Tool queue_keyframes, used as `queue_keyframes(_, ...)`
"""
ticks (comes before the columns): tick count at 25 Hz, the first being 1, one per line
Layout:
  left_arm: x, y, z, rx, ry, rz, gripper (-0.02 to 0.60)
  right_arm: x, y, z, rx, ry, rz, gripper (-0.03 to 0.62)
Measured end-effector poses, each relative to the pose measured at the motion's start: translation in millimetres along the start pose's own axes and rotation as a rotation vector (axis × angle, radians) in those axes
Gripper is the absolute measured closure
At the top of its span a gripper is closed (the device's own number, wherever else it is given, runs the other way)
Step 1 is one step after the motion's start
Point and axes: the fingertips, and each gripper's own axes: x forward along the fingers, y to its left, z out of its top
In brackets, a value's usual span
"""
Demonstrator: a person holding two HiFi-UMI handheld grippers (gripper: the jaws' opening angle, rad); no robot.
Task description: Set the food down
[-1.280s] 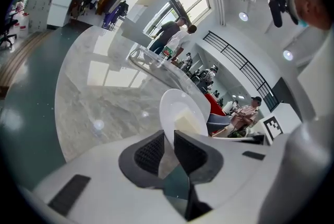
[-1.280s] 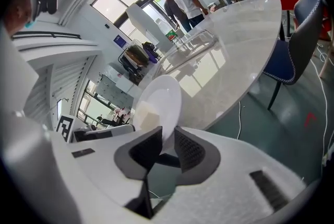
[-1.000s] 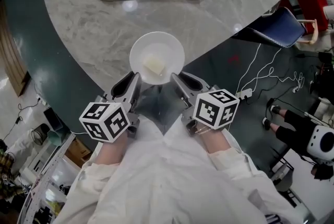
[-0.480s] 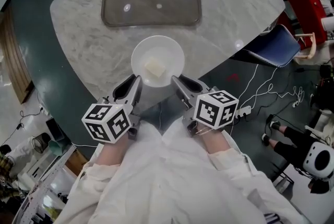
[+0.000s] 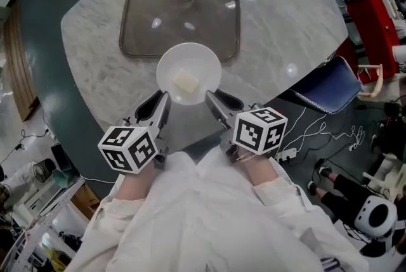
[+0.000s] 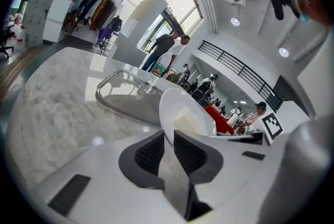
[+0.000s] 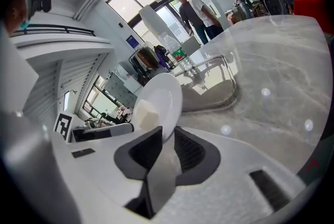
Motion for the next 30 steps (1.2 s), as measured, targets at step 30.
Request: queue_keyframes(30,54,40,60,-0.094,-0.097,0.193,0.517,81,-30,74,-0.087,0.182,0.111,0.533)
